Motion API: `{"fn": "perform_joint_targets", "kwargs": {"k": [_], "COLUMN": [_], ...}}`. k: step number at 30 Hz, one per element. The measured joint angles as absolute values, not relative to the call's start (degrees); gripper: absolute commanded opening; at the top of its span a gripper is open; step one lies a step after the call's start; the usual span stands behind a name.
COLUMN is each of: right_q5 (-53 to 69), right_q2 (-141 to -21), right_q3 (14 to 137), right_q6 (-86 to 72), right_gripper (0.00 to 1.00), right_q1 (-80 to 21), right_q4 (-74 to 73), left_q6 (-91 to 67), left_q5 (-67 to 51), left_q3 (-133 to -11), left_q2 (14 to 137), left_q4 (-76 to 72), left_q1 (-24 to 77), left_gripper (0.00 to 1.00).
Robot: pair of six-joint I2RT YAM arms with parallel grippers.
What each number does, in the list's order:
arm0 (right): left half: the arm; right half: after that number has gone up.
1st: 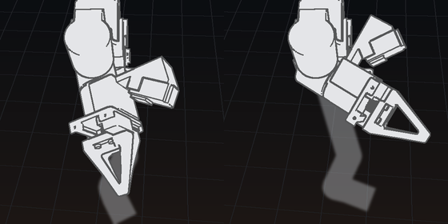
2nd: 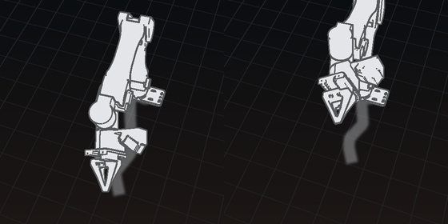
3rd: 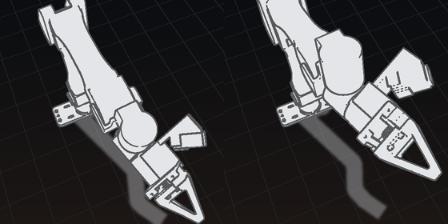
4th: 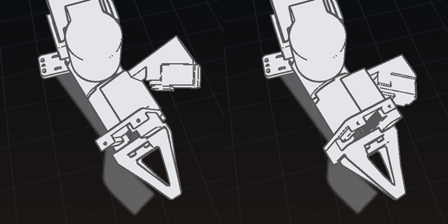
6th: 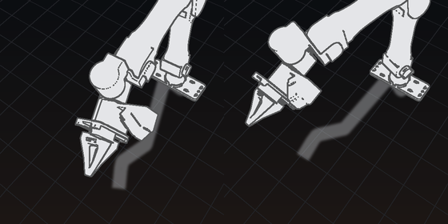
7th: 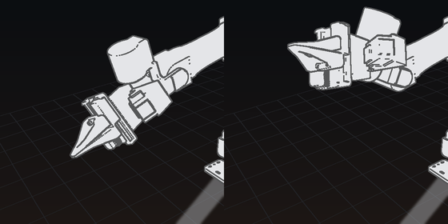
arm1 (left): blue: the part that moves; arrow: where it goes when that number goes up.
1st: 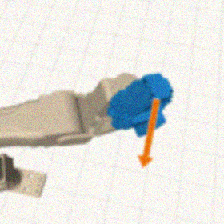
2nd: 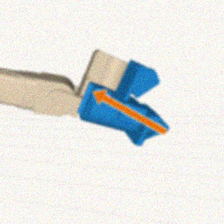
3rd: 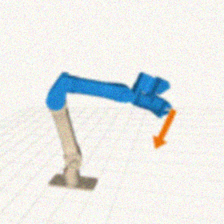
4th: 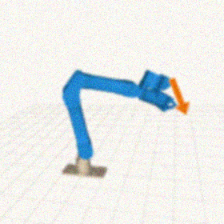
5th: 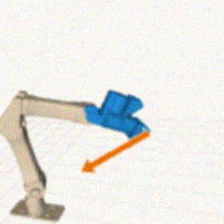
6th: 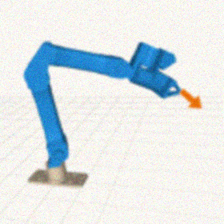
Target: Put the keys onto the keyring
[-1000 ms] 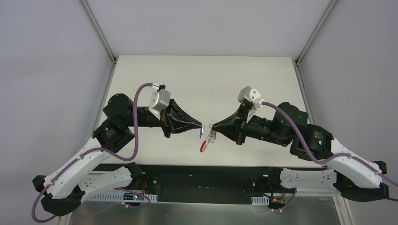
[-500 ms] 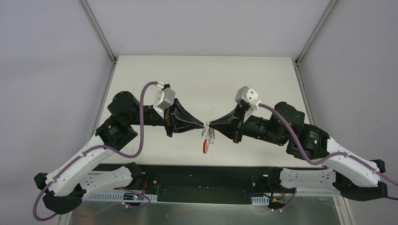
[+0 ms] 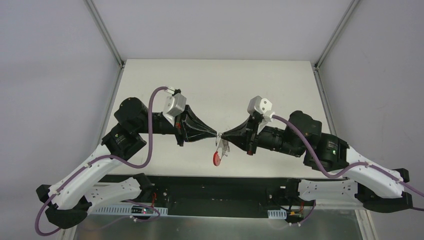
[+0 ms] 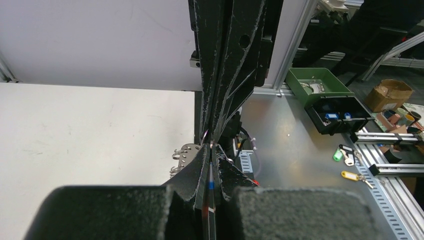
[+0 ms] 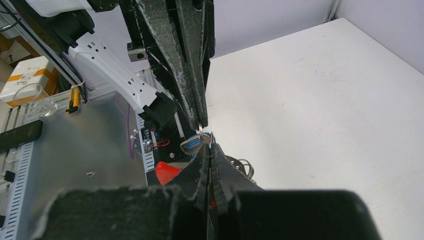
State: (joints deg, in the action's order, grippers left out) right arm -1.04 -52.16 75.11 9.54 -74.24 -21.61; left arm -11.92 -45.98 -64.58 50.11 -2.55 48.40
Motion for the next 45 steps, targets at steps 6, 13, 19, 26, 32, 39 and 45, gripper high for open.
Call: {"fn": "perform_joint_targets", "kwargs": {"k": [6,13,19,26,32,39,45], "right_q5": [-0.05,0.51,0.71,0.95,0.99,1.39,1.28], "right_q2": [-52.01,-51.18,-49.82,-48.93,-48.51,-47.48,-47.51], "right_q3": [74.85,73.78,72.29,71.46,71.31,70.57,70.41], "right_q6": [10.11,10.85,11.53,12.32,12.75,13.19,13.85], "right_gripper": [0.00,0.00,0.00,0.00,0.00,0.00,0.00], "right_q1": [-74.76,-75.29,-75.66,-76.07,-76.53,-77.21,-77.56], "right_q4": [-21.12,-20.14,-18.92,-18.13,-17.52,-15.25,-15.16], "left_q6": [-12.64,-12.67,-12.67,-12.67,-12.69,-12.69,-12.69], "left_q5": [-46.00,-46.00,-46.00,-46.00,-46.00,-46.00,-45.98], "left_q3": [-64.58,-64.58,-64.58,-64.58,-64.58,-64.58,-64.58], "left_q2": [50.13,50.24,50.26,50.63,51.18,51.77,51.77], "left_q4": [-2.57,-2.57,-2.57,-2.63,-2.66,-2.63,-2.63], "left_q1": [48.40,48.42,48.42,48.42,48.42,48.42,48.42], "left_gripper": [0.00,0.00,0.00,0.00,0.00,0.00,0.00]}}
